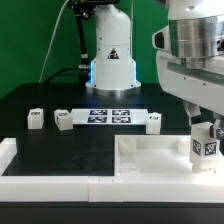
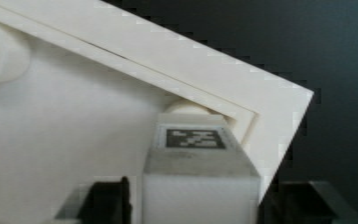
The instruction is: Assemble one leg
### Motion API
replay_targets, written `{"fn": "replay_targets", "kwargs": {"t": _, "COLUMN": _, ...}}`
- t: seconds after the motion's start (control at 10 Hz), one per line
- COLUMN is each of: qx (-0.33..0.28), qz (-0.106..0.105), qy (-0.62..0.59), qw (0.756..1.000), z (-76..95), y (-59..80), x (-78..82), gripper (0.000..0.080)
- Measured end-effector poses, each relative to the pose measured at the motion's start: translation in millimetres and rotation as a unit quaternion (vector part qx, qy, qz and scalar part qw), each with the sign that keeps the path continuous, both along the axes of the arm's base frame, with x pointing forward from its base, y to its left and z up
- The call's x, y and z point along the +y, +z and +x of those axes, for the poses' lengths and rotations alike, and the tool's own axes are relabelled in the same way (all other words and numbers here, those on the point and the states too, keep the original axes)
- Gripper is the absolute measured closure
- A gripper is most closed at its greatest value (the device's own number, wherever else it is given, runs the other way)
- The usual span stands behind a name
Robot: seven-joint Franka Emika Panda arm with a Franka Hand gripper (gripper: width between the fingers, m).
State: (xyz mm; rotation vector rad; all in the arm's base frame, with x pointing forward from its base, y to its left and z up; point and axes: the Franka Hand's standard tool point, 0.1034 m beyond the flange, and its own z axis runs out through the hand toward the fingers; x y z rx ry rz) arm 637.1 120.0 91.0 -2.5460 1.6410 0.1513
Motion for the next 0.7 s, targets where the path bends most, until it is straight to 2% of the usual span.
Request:
{"fn": "replay_targets", "kwargs": {"t": 0.1, "qx": -0.009, "qz": -0.002, "qy": 0.067, "qw": 0.998, "z": 0.1, "y": -0.7, "x": -2.6, "gripper": 0.019}}
{"fn": "replay_targets", "kwargs": {"t": 0.4, "qx": -0.03, "qz": -0.006, "qy": 0.249, "qw": 0.968, "z": -2.2, "y": -3.6, "x": 2.1, "gripper": 0.0152}}
{"fn": "replay_targets", "kwargs": {"t": 0.7, "qx": -0.049, "qz": -0.014, "qy": 0.425, "qw": 0.904, "z": -2.0, "y": -4.0, "x": 0.5, "gripper": 0.015}}
